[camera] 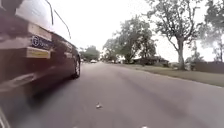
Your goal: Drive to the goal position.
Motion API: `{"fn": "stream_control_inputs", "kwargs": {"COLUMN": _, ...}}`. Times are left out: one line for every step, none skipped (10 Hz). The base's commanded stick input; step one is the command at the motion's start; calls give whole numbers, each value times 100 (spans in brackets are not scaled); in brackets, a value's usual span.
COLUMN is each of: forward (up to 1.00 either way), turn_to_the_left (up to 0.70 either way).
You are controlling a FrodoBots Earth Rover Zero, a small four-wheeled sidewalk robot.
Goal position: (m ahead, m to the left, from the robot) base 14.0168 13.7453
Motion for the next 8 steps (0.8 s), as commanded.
{"fn": "stream_control_inputs", "kwargs": {"forward": 70, "turn_to_the_left": 35}}
{"fn": "stream_control_inputs", "kwargs": {"forward": 70, "turn_to_the_left": 33}}
{"fn": "stream_control_inputs", "kwargs": {"forward": 70, "turn_to_the_left": 27}}
{"fn": "stream_control_inputs", "kwargs": {"forward": 70, "turn_to_the_left": 12}}
{"fn": "stream_control_inputs", "kwargs": {"forward": 70, "turn_to_the_left": 0}}
{"fn": "stream_control_inputs", "kwargs": {"forward": 70, "turn_to_the_left": 0}}
{"fn": "stream_control_inputs", "kwargs": {"forward": 70, "turn_to_the_left": 0}}
{"fn": "stream_control_inputs", "kwargs": {"forward": 70, "turn_to_the_left": 0}}
